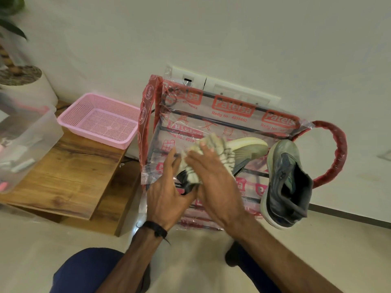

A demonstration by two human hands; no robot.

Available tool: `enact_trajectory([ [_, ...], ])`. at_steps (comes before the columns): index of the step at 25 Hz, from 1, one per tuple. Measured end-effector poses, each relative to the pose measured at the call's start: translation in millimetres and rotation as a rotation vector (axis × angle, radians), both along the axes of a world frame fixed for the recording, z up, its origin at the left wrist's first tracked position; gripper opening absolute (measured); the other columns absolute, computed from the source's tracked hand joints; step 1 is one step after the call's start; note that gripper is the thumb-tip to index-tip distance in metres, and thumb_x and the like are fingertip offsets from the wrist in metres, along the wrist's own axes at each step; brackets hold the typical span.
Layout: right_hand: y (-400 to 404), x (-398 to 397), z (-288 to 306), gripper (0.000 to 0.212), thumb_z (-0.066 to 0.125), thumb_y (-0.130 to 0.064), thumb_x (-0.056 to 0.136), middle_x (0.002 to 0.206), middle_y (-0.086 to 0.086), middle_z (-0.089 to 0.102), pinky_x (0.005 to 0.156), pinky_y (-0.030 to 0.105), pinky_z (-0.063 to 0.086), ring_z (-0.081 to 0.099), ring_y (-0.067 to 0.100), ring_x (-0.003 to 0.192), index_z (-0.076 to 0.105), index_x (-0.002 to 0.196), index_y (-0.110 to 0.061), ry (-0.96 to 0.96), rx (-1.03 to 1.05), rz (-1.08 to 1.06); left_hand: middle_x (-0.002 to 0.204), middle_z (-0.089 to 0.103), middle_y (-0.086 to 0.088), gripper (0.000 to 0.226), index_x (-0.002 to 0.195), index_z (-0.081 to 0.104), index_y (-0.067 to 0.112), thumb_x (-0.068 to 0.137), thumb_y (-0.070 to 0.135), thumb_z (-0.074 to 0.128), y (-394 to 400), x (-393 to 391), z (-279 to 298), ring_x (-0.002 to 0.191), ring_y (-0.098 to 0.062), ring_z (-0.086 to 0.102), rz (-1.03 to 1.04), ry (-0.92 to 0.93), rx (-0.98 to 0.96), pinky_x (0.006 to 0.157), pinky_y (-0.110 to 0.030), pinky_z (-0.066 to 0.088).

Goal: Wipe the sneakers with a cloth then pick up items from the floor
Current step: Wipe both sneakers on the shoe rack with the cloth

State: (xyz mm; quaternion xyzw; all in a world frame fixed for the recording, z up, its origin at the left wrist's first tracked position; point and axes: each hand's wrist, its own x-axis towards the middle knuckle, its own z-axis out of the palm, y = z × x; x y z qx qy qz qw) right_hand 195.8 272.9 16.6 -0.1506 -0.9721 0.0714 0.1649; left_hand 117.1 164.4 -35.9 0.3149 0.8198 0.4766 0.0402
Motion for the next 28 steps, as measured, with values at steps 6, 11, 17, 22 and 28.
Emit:
enact_trajectory([
  [6, 58.1, 14.8, 7.4, 0.062, 0.067, 0.001, 0.081, 0.15, 0.003, 0.051, 0.122, 0.044, 0.023, 0.035, 0.023, 0.147, 0.057, 0.14, -0.017, -0.034, 0.087, -0.008, 0.143, 0.056, 0.011, 0.112, 0.159, 0.018, 0.024, 0.073, 0.049, 0.084, 0.1, 0.7, 3.2, 0.101, -0.013, 0.07, -0.001, 0.051, 0.012, 0.083, -0.022, 0.053],
  [11, 36.8, 11.8, 1.7, 0.069, 0.049, 0.013, 0.079, 0.152, 0.001, 0.048, 0.122, 0.047, 0.025, 0.029, 0.02, 0.149, 0.056, 0.14, -0.017, 0.097, -0.103, -0.116, 0.138, 0.061, 0.01, 0.106, 0.156, 0.031, 0.02, 0.07, 0.045, 0.087, 2.3, -0.3, 0.1, 0.092, -0.013, 0.071, 0.027, 0.073, -0.031, 0.074, -0.015, 0.047],
  [17, 56.6, 22.9, 1.9, 0.053, 0.066, -0.013, 0.089, 0.152, 0.005, 0.047, 0.121, 0.05, 0.028, 0.031, 0.025, 0.149, 0.054, 0.141, -0.015, -0.049, 0.201, 0.141, 0.138, 0.06, 0.011, 0.106, 0.157, 0.028, 0.02, 0.072, 0.049, 0.085, 0.0, -1.3, 0.5, 0.102, -0.01, 0.068, 0.042, 0.101, -0.048, 0.08, -0.013, 0.042],
  [22, 111.9, 27.2, 16.8, 0.063, 0.053, 0.014, 0.08, 0.147, 0.002, 0.054, 0.115, 0.053, 0.037, 0.041, 0.023, 0.142, 0.061, 0.136, -0.013, 0.144, -0.134, -0.448, 0.135, 0.063, 0.009, 0.102, 0.156, 0.031, 0.02, 0.073, 0.051, 0.083, 5.3, -3.9, 2.8, 0.094, -0.001, 0.061, 0.042, 0.117, -0.04, 0.076, -0.015, 0.044],
  [28, 24.2, 38.9, -4.7, 0.082, 0.051, 0.017, 0.076, 0.158, -0.001, 0.038, 0.12, 0.047, 0.025, 0.018, 0.019, 0.153, 0.044, 0.15, -0.018, 0.049, -0.004, -0.025, 0.135, 0.063, 0.008, 0.106, 0.156, 0.029, 0.024, 0.071, 0.047, 0.086, 2.2, -4.3, -4.5, 0.099, -0.013, 0.07, 0.049, 0.115, -0.021, 0.081, -0.019, 0.043],
])
